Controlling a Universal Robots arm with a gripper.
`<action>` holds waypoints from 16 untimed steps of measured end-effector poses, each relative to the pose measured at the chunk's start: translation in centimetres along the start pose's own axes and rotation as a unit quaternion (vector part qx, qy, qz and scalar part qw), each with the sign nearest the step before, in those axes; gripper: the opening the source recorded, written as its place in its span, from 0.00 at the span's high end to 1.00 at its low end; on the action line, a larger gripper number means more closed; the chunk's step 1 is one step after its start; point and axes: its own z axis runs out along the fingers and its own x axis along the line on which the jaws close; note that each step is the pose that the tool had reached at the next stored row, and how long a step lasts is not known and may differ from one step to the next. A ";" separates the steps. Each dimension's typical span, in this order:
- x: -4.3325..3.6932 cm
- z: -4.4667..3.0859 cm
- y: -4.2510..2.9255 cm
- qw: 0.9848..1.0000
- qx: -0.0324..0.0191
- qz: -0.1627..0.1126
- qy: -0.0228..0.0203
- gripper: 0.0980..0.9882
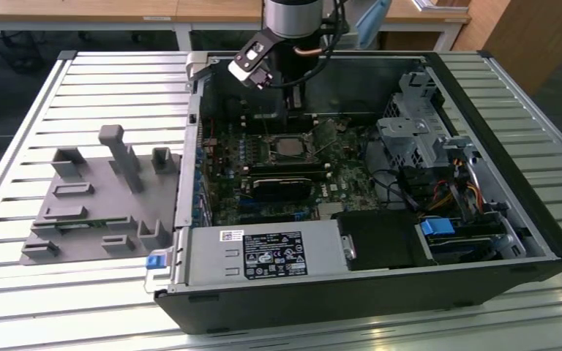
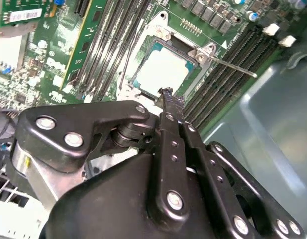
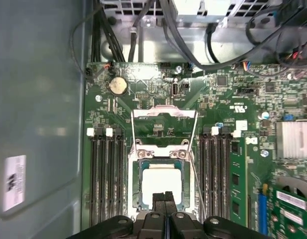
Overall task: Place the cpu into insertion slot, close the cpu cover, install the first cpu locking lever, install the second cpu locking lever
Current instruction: 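Close the cpu cover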
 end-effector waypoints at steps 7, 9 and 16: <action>-0.04 -1.75 0.14 1.000 0.000 0.000 0.001 0.99; -0.19 -1.75 0.14 1.000 0.000 0.000 0.001 0.99; -0.95 -1.75 0.22 1.000 0.000 0.000 0.003 0.99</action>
